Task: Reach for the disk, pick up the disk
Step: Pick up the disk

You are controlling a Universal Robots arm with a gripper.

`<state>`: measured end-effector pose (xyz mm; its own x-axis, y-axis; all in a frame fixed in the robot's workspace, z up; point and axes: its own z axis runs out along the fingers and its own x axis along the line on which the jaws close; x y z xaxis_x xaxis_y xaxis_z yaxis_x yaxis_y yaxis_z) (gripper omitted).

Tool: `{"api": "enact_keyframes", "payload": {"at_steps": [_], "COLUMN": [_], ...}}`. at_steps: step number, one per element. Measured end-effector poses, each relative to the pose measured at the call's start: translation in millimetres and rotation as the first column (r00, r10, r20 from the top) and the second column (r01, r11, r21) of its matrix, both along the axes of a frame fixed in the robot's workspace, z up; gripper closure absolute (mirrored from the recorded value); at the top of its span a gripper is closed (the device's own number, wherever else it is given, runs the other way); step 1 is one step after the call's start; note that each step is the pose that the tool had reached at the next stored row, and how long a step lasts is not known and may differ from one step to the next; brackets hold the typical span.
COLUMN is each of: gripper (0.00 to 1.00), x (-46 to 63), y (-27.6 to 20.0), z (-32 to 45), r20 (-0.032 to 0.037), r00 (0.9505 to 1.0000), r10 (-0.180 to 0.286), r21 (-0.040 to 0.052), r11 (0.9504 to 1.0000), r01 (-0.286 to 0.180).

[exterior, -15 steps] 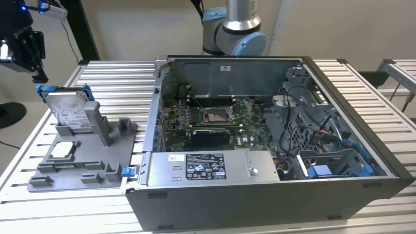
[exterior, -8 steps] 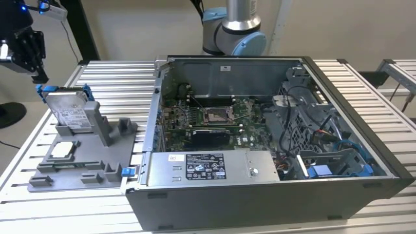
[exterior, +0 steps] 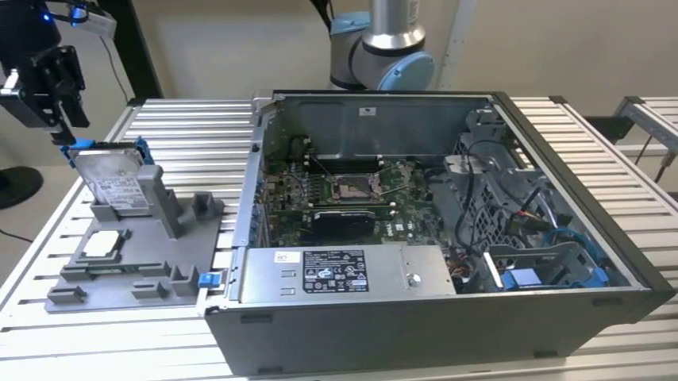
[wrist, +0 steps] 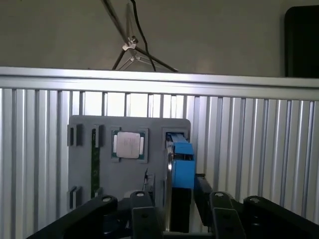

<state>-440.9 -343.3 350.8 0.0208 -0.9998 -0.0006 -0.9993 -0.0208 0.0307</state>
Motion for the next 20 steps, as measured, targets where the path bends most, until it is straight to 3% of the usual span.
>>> {"api": "enact_keyframes", "payload": {"at_steps": [6,14,20], "gripper": [0.0,0.0,0.0], "x": [0.8,-2.8,-6.2], "y": [1.5,13.4,10.2], "z": [-10.8,-23.6,-29.9], "r20": [0.0,0.0043,0.0053], "r00": [1.0,1.0,1.0], "r10": [-0.001,-0.001,-0.001], "r21": [0.0,-0.0002,-0.0002], "r11": [1.0,1.0,1.0], "r01": [0.001,0.001,0.001]}}
